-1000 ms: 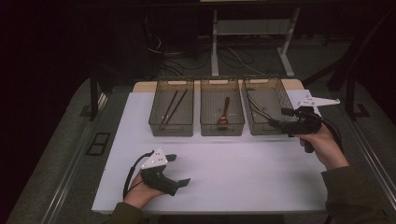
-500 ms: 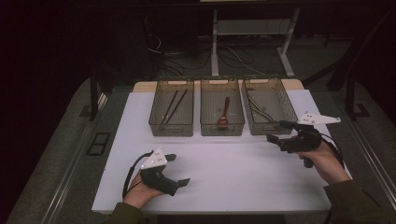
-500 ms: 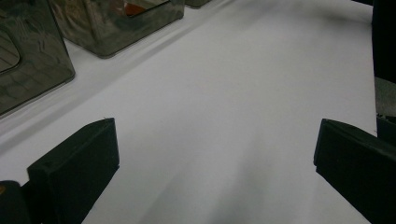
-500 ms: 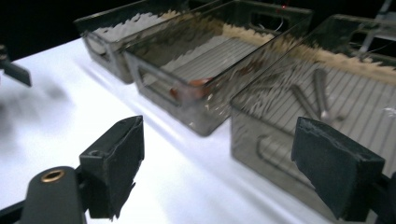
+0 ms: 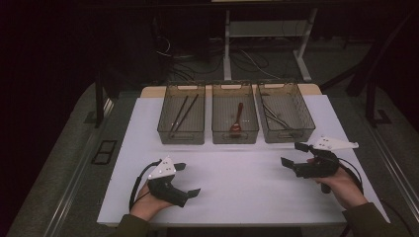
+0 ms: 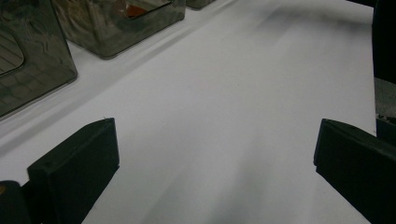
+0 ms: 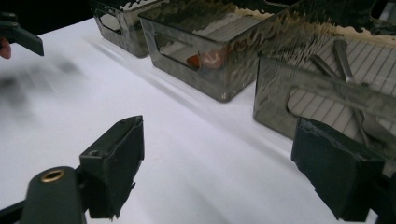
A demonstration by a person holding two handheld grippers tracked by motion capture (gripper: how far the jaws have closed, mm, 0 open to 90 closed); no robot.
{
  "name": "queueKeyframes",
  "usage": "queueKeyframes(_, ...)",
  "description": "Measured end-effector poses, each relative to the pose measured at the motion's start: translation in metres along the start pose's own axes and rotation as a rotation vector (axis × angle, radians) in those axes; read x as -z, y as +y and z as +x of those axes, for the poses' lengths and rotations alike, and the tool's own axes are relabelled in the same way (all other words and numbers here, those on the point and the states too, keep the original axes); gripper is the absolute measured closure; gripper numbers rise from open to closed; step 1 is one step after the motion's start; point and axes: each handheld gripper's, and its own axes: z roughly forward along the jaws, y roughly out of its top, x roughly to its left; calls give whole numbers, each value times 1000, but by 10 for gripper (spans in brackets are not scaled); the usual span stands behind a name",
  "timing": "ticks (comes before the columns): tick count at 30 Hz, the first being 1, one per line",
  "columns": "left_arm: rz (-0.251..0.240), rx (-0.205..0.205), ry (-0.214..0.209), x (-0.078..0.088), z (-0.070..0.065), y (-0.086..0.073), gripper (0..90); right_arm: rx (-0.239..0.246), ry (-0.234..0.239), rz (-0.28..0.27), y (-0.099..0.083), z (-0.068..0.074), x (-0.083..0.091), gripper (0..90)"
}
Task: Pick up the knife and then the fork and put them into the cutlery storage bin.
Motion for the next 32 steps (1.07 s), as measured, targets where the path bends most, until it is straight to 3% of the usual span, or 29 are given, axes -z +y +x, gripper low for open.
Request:
queueKeyframes(14,0,-1,0,0,-1,0,0,-21,6,25,-26,12,7,116)
queueKeyframes(21,0,-1,-1,-1,-1,0,0,5,4,45,-36,19,11,116)
queueKeyframes(32,4,-3,4,1,0,0,0,28,-18,75,-42,17,13,116)
